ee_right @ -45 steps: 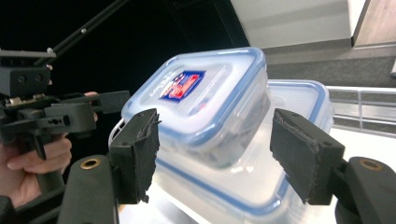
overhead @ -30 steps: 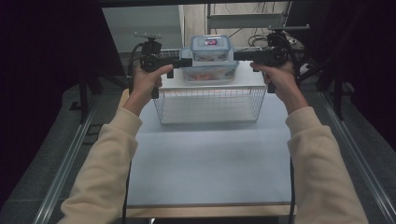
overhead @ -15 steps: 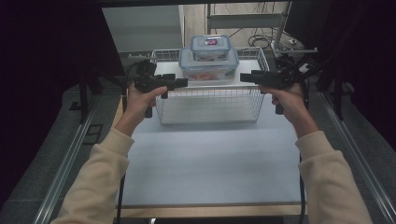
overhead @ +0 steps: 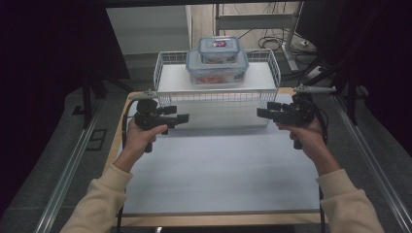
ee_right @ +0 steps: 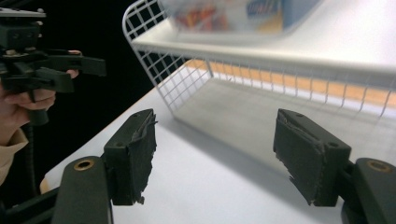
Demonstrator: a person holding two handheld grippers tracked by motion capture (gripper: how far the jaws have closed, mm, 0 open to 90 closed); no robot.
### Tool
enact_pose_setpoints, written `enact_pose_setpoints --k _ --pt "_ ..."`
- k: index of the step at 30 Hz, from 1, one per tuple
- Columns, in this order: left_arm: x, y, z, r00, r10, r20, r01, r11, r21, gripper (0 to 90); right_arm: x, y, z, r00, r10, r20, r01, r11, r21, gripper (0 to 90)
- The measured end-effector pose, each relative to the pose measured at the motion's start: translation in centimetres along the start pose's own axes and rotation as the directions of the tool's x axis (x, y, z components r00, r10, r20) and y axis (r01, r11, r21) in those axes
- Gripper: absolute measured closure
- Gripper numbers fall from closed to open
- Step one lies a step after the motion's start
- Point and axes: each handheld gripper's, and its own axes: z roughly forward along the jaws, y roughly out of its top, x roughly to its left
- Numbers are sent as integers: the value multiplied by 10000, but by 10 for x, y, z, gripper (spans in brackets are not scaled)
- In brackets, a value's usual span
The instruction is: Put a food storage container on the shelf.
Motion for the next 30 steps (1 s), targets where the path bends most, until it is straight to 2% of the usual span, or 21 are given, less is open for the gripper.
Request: enact_pose_setpoints --k 3,4,5,9,15,20,22,30 --pt "-2 -20 1 10000 -26 68 25 9999 123 246 2 -20 -1 9999 -33 -149 34 10000 39 291" --pt "-2 -20 1 10000 -26 68 25 9999 123 247 2 -27 -1 9998 -24 -188 26 10000 91 291" --pt "-3 -34 2 10000 38 46 -39 9996 263 246 2 -33 -2 9998 -18 -208 20 9999 119 289" --pt "-6 -57 7 10000 -34 86 29 9984 568 246 1 -60 -4 9998 58 -166 -54 9998 205 288" --pt "-9 -70 10 9999 117 16 -118 9977 673 246 -4 -93 -5 9999 124 14 -124 9990 430 284" --pt "-10 -73 13 9999 70 85 -76 9977 666 247 -5 -98 -5 9999 108 130 -114 9987 489 282" --pt "-11 -76 14 10000 28 61 -32 9976 686 247 -4 -98 -6 9997 -48 240 37 9990 453 279" --pt "-10 -79 11 10000 -11 -70 16 9976 689 247 -2 -101 -2 9996 -164 245 150 9982 575 275"
